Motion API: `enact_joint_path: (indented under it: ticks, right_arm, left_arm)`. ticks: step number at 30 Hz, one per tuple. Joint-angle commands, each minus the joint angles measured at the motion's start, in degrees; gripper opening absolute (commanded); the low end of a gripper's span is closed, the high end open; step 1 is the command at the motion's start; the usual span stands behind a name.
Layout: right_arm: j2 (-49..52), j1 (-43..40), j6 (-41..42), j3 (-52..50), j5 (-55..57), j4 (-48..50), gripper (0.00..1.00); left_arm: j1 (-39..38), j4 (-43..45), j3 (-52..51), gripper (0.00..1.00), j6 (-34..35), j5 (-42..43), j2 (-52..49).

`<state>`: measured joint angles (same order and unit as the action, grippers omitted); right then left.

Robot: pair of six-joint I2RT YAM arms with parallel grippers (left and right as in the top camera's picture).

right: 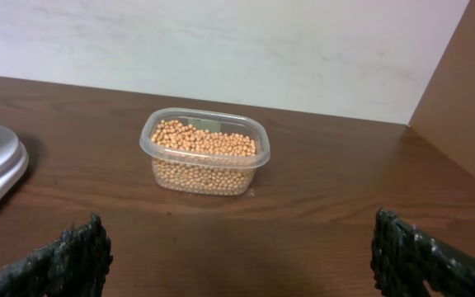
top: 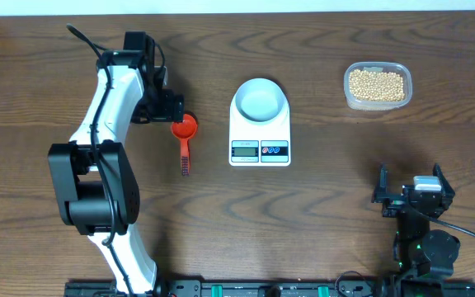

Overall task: Scoop item into bowl and weigh 50g on scale
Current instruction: 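Move the left gripper forward over the red scoop's bowl, then lower the left gripper and close it on the red scoop's rim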

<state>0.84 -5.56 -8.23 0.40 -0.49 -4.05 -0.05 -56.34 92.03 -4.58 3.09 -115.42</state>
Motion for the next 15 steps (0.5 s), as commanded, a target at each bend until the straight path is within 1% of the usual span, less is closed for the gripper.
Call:
enact_joint_path:
  ticks: [1,6,15]
  right_arm:
    - [-0.3,-0.5,-0.6,-0.1,-0.3,-0.3,0.99]
    - [-0.3,-0.5,-0.6,-0.1,-0.3,-0.3,0.99]
    - [-0.3,-0.5,-0.6,-0.1,-0.3,-0.3,0.99]
  left_arm:
    - [0.1,1.0,-2.6,0.98,-0.8,0.8,-0.4]
    - [0.1,2.9,-5.7,0.98,-0.8,0.8,-0.4]
    - [0.1,4.0,-6.5,0.98,-0.8,0.8,-0.4]
